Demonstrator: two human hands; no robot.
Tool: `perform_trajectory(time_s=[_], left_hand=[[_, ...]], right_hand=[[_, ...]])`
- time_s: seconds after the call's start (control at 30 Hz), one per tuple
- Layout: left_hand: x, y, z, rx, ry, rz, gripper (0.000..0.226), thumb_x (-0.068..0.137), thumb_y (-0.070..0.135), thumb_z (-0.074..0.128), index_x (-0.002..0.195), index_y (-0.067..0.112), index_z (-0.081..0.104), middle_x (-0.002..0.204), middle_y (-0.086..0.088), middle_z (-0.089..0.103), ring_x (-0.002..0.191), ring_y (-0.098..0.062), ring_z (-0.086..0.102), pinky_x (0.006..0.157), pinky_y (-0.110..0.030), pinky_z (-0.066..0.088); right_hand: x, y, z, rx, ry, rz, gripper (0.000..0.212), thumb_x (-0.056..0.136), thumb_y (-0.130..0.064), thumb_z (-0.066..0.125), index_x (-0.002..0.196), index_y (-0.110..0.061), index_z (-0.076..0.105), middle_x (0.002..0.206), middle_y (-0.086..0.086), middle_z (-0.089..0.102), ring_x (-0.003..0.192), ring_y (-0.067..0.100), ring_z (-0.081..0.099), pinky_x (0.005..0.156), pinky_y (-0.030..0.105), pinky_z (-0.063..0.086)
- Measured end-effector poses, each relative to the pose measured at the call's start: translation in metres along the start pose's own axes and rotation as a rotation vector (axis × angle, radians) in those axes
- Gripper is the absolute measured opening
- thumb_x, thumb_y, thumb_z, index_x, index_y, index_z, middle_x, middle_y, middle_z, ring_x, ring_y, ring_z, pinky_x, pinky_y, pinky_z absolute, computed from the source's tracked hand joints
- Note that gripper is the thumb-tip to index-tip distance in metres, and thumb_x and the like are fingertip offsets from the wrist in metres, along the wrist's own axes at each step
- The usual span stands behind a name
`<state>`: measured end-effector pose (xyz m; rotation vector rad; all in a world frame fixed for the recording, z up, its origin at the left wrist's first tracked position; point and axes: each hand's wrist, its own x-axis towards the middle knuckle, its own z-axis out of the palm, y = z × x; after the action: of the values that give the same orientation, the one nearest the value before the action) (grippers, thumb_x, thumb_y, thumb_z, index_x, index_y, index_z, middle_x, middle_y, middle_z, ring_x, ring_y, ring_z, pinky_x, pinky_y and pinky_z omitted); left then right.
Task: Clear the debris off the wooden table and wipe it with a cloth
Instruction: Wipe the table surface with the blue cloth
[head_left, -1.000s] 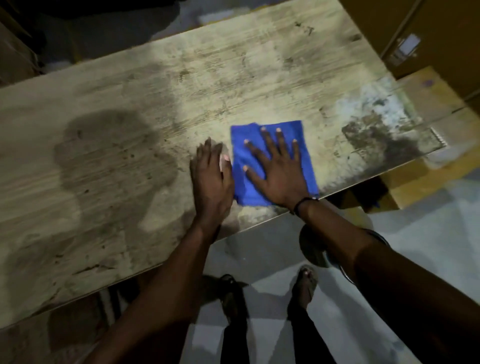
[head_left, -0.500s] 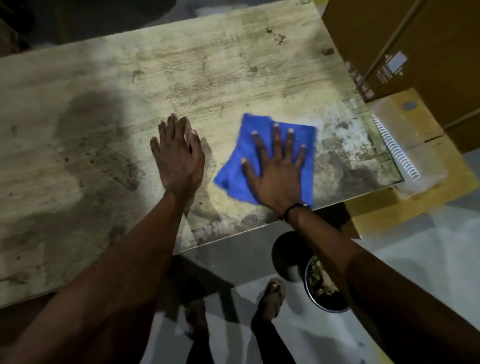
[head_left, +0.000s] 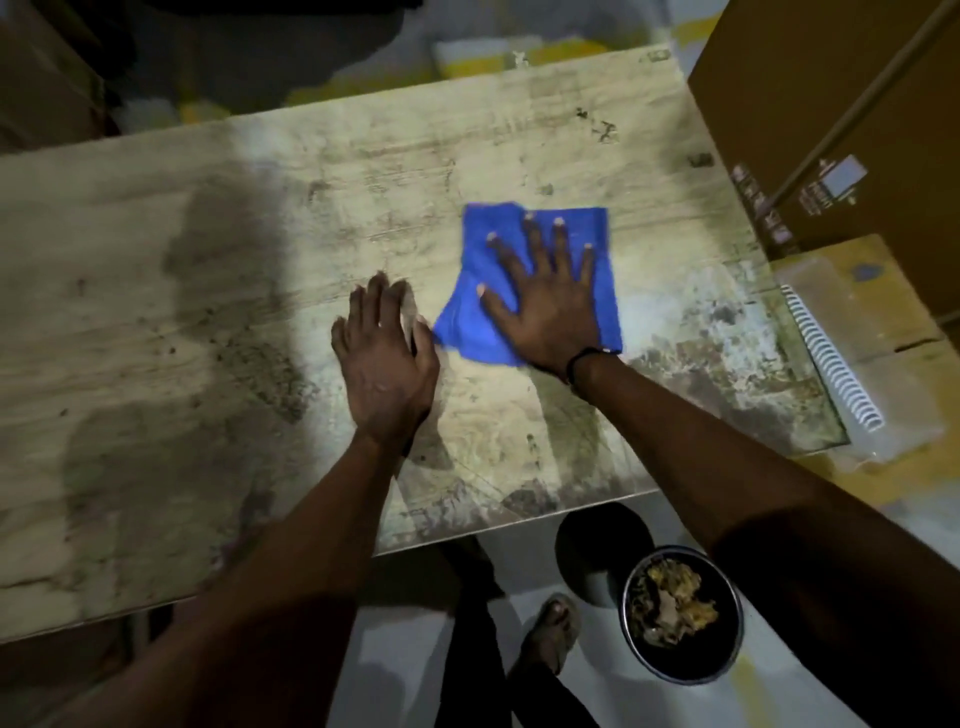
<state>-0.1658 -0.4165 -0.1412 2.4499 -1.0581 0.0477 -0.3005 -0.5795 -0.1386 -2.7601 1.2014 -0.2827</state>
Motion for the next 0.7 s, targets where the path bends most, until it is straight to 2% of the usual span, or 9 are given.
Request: perform_trajectory(time_s=[0.07,0.1,0.13,0.3,0.37,0.47,0.53,0.6,0.7], left_hand=[[0.001,0.0,0.0,-0.004,-0.012,-0.016,0.052,0.105,0.036,0.045,0.153,0.019,0.049,0.167,-0.003,0.039,0.156,-0.028,0.032,0.124,-0.055,0.027],[0.001,0.001,0.0,0.005,-0.024,-0.024,0.053,0.105,0.037,0.043,0.156,0.02,0.047,0.168,-0.003,0.037,0.157,-0.028,0.03,0.125,-0.056,0.025],[0.0,0.002,0.0,0.016,-0.045,-0.028,0.056,0.105,0.038,0.041,0.158,0.021,0.045,0.17,-0.003,0.034,0.158,-0.027,0.028,0.126,-0.057,0.022],[0.054,-0.004,0.007,0.031,-0.156,0.01,0.059,0.107,0.042,0.035,0.164,0.026,0.034,0.175,-0.003,0.022,0.162,-0.029,0.016,0.127,-0.058,0.009],[0.101,-0.011,0.016,0.049,-0.152,0.027,0.059,0.108,0.042,0.033,0.164,0.023,0.035,0.174,-0.006,0.024,0.161,-0.032,0.019,0.126,-0.06,0.013],[0.16,-0.021,0.027,0.059,-0.145,0.004,0.061,0.106,0.044,0.029,0.162,0.022,0.037,0.173,-0.007,0.026,0.16,-0.033,0.022,0.127,-0.06,0.016],[0.178,-0.023,0.03,0.065,-0.125,-0.006,0.059,0.106,0.042,0.031,0.161,0.022,0.04,0.172,-0.006,0.028,0.16,-0.031,0.024,0.126,-0.059,0.018],[0.182,-0.022,0.03,0.075,-0.092,-0.006,0.056,0.107,0.039,0.036,0.159,0.022,0.042,0.171,-0.005,0.032,0.159,-0.031,0.026,0.126,-0.057,0.02],[0.18,-0.019,0.029,0.073,-0.072,-0.018,0.054,0.107,0.037,0.04,0.158,0.023,0.044,0.17,-0.004,0.034,0.158,-0.029,0.028,0.126,-0.056,0.021]], right_hand=[[0.002,0.006,-0.002,0.033,-0.035,-0.268,0.068,0.101,-0.072,0.037,0.162,-0.043,0.034,0.176,-0.002,0.018,0.164,0.031,0.011,0.127,0.064,0.011],[0.007,0.012,-0.004,0.045,-0.044,-0.3,0.067,0.1,-0.073,0.039,0.161,-0.045,0.035,0.176,-0.005,0.018,0.164,0.029,0.012,0.127,0.063,0.012],[0.012,0.018,-0.005,0.042,-0.035,-0.252,0.067,0.1,-0.073,0.04,0.161,-0.046,0.035,0.176,-0.006,0.018,0.164,0.028,0.012,0.127,0.063,0.013],[0.044,0.005,0.003,-0.004,0.087,0.356,0.069,0.103,-0.068,0.033,0.165,-0.039,0.029,0.176,0.006,0.017,0.162,0.038,0.014,0.126,0.068,0.01],[0.05,-0.009,0.007,-0.015,0.064,0.235,0.07,0.104,-0.068,0.032,0.166,-0.037,0.026,0.176,0.009,0.014,0.162,0.041,0.011,0.125,0.067,0.005],[0.062,-0.001,0.007,0.012,-0.039,-0.203,0.068,0.104,-0.071,0.035,0.165,-0.042,0.024,0.178,0.0,0.009,0.164,0.032,0.004,0.127,0.065,0.009],[0.084,0.015,0.005,0.026,-0.088,-0.311,0.067,0.103,-0.073,0.037,0.164,-0.046,0.026,0.177,-0.006,0.01,0.165,0.026,0.002,0.128,0.062,0.01],[0.109,0.031,0.005,0.019,-0.04,-0.187,0.066,0.102,-0.072,0.038,0.162,-0.046,0.03,0.177,-0.006,0.014,0.164,0.027,0.008,0.127,0.063,0.013],[0.135,0.026,0.009,-0.029,0.064,0.253,0.068,0.103,-0.071,0.034,0.164,-0.042,0.03,0.176,0.0,0.017,0.162,0.035,0.016,0.127,0.064,0.012]])
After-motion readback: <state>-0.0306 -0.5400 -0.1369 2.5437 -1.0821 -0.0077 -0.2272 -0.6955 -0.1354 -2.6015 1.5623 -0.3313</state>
